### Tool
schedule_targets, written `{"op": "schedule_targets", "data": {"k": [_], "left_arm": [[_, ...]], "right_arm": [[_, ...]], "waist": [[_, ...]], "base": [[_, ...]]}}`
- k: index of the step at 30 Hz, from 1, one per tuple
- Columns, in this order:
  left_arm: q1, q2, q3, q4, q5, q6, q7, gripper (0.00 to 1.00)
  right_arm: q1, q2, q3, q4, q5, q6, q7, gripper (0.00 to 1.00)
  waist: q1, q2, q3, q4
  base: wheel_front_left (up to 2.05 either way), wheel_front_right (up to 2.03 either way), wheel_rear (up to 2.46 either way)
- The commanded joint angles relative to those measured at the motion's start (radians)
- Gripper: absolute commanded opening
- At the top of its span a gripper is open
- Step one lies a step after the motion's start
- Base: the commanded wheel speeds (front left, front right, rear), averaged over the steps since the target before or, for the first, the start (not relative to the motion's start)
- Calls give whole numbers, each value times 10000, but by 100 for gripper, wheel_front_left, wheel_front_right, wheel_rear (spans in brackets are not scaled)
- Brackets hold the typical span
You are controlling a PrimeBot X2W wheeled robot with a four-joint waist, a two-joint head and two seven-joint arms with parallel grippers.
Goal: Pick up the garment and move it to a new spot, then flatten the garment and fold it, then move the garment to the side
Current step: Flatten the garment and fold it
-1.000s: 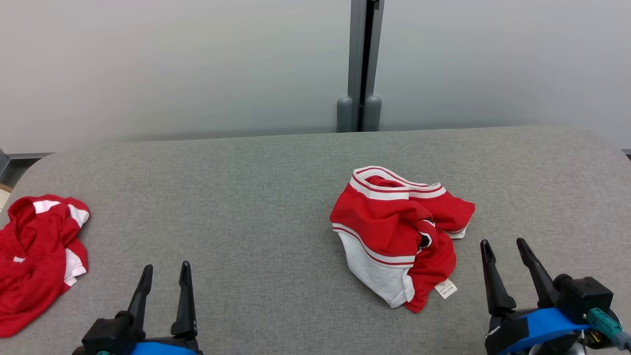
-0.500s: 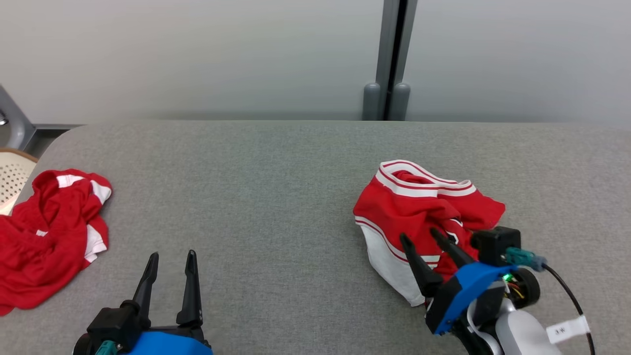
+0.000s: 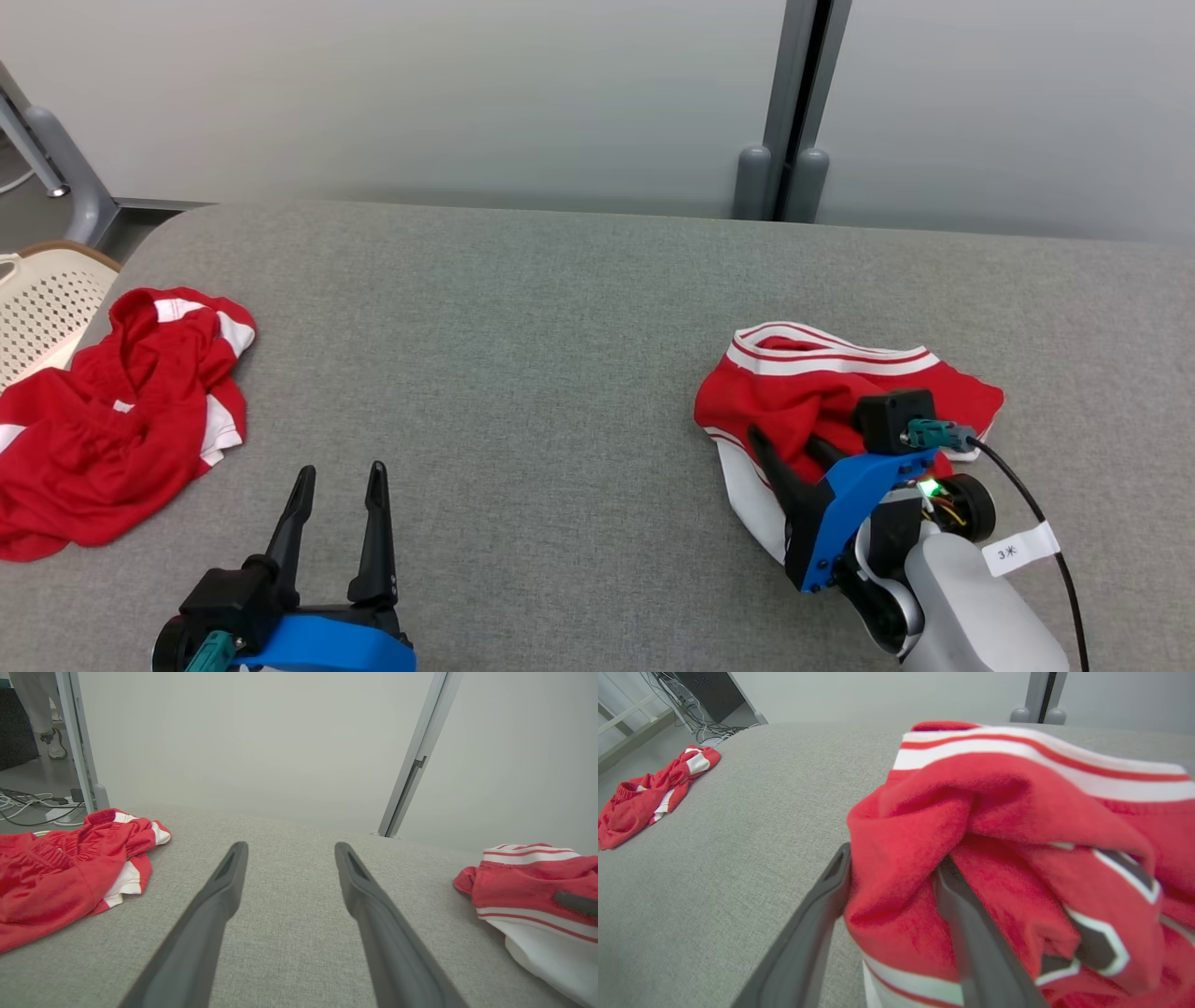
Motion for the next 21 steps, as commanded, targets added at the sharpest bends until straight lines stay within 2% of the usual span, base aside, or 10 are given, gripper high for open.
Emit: {"op": "schedule_targets", "data": {"k": [1, 10, 15, 21], "left_arm": [[-106, -2, -37, 32, 10, -67, -26, 100], [8, 38, -120, 93, -69, -81, -26, 100], [-44, 102, -160, 31, -101, -86, -26, 100], [-181, 115, -232, -46, -96, -89, -26, 100]], "right_arm": [[-183, -36, 88, 112, 17, 5, -138, 0], [-1309, -33, 403, -84, 610, 5, -834, 0], [-2747, -32, 950, -441, 637, 5, -1162, 0], [-4585, -33, 1402, -656, 1415, 5, -1825, 0]], "waist": [[0, 0, -61, 58], [0, 0, -237, 181], [0, 0, -245, 222], [0, 0, -123, 313]], "base": [[0, 0, 0], [0, 0, 0], [0, 0, 0], [0, 0, 0]]}}
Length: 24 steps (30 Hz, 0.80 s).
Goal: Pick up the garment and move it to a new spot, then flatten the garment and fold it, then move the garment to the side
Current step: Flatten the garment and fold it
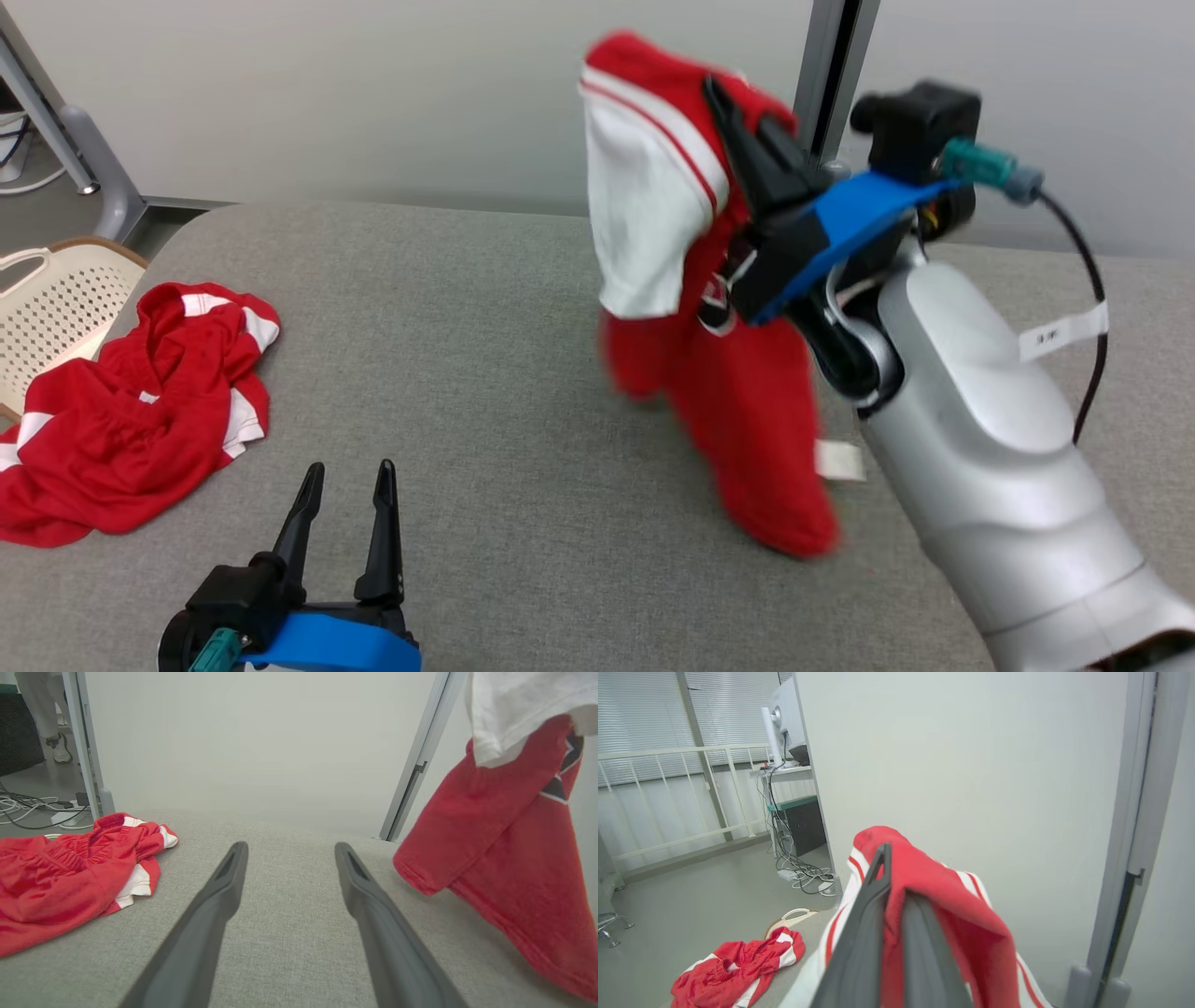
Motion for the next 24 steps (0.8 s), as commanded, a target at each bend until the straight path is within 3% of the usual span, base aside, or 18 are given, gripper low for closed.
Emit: {"op": "schedule_targets", "data": {"k": [1, 7, 13, 24], "left_arm": [[-184, 29, -20, -43, -5, -86, -26, 100], [-196, 6, -42, -89, -11, -86, -26, 100], [-273, 12, 27, -154, 35, -87, -26, 100], [-502, 23, 100, -403, 134, -78, -26, 100]], "right_arm": [[-528, -28, 261, -148, 286, 5, -208, 0], [-1401, -34, 628, -289, 1147, 3, -1026, 0], [-459, -34, 249, 963, 479, 3, -1014, 0], [2109, -587, -2948, 4206, -1854, 5, -1347, 0]], "waist": [[0, 0, 44, 50], [0, 0, 82, 71], [0, 0, 169, -16], [0, 0, 537, -52]], "base": [[0, 0, 0], [0, 0, 0], [0, 0, 0], [0, 0, 0]]}}
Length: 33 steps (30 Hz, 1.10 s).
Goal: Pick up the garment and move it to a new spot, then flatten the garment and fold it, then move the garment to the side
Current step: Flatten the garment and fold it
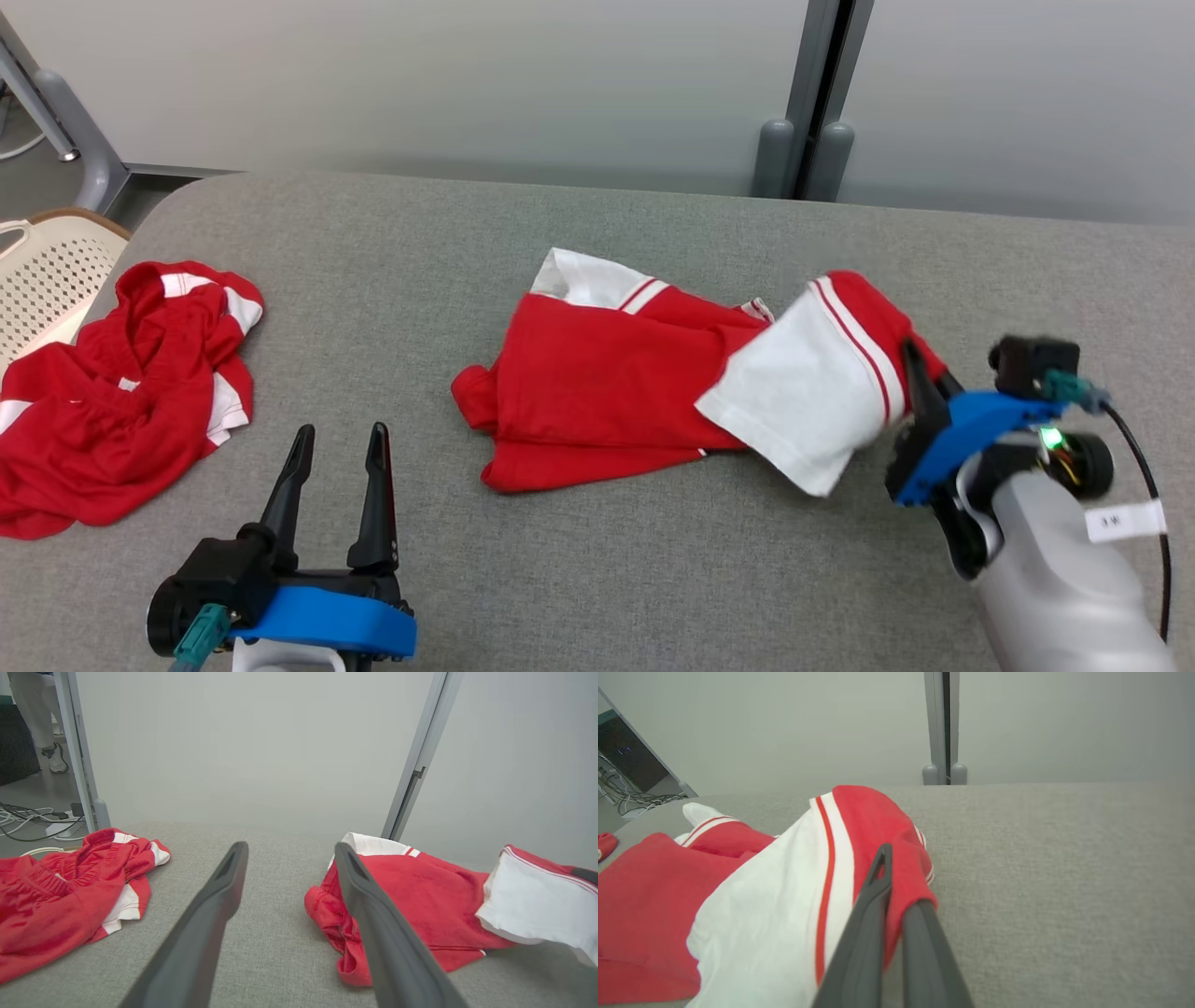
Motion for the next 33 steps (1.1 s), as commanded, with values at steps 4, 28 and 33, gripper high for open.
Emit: {"op": "schedule_targets", "data": {"k": [4, 28, 33], "left_arm": [[-135, 73, 18, -21, 80, -63, -26, 100], [-329, 21, -95, -134, 95, -63, -26, 100], [-399, 50, -316, -81, 20, -63, -26, 100]], "right_arm": [[746, -216, -897, 346, -631, 3, 47, 100], [2622, 552, -813, -7427, -2017, 3, 6191, 100], [1311, 556, -1362, -5754, -2298, 3, 6691, 100]], "waist": [[-1, -1, -23, -18], [-1, -1, 255, -25], [-1, -1, 390, 321]], "base": [[0, 0, 0], [0, 0, 0], [0, 0, 0]]}}
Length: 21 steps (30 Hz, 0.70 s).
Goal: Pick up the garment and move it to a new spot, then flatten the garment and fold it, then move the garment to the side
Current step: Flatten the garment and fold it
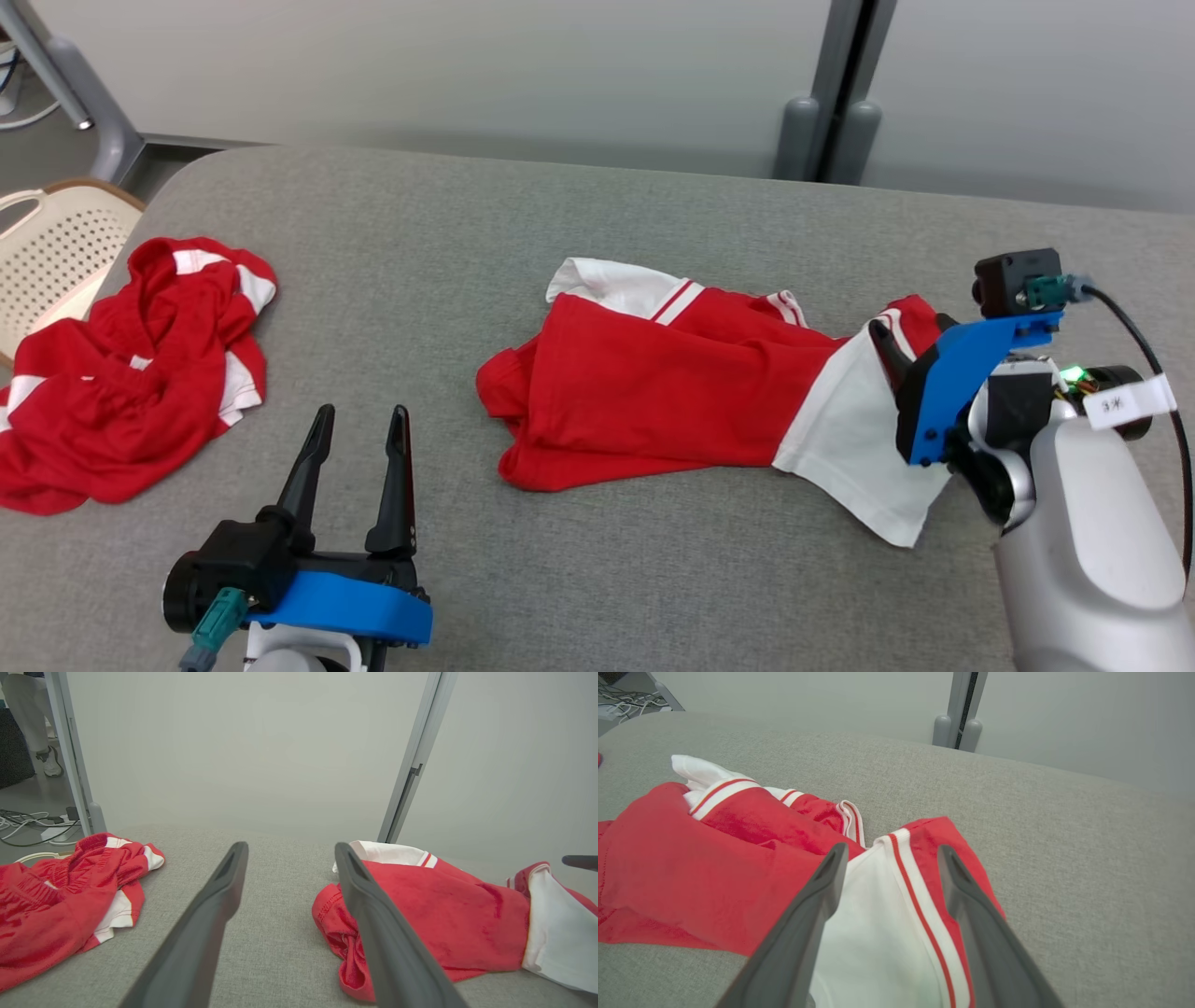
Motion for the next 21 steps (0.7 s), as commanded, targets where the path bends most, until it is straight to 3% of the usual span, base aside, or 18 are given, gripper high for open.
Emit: {"op": "schedule_targets", "data": {"k": [1, 8, 14, 15, 16, 17, 21], "left_arm": [[-142, 41, -54, 6, -47, -63, -26, 100], [-271, 59, -151, 31, -79, -63, -26, 100], [-191, 30, -73, -51, -43, -64, -26, 100], [-162, 16, -68, -50, -43, -64, -26, 100], [-141, 1, -72, -45, -47, -64, -26, 100], [-132, -7, -79, -41, -43, -64, -26, 100], [-165, -29, -47, -16, -25, -64, -26, 100]], "right_arm": [[-336, -8, -164, 384, -65, 5, 27, 100], [-1647, -8, -768, 2512, -1344, 3, 186, 100], [-1762, -15, -980, 3444, -2341, 3, 540, 100], [-1758, -15, -1047, 3506, -2436, 3, 495, 95], [-1771, -15, -1085, 3555, -2500, 3, 412, 40], [-1795, -15, -1096, 3599, -2513, 3, 336, 0], [-1903, -15, -1130, 3764, -2412, 3, -42, 0]], "waist": [[-1, 0, 81, 169], [-1, 0, 231, 554], [-1, 0, 270, 539], [-1, 0, 275, 511], [-1, 0, 277, 478], [-1, 0, 279, 448], [-1, 0, 272, 308]], "base": [[0, 0, 0], [0, 0, 0], [0, 0, 0], [0, 0, 0], [0, 0, 0], [0, 0, 0], [0, 0, 0]]}}
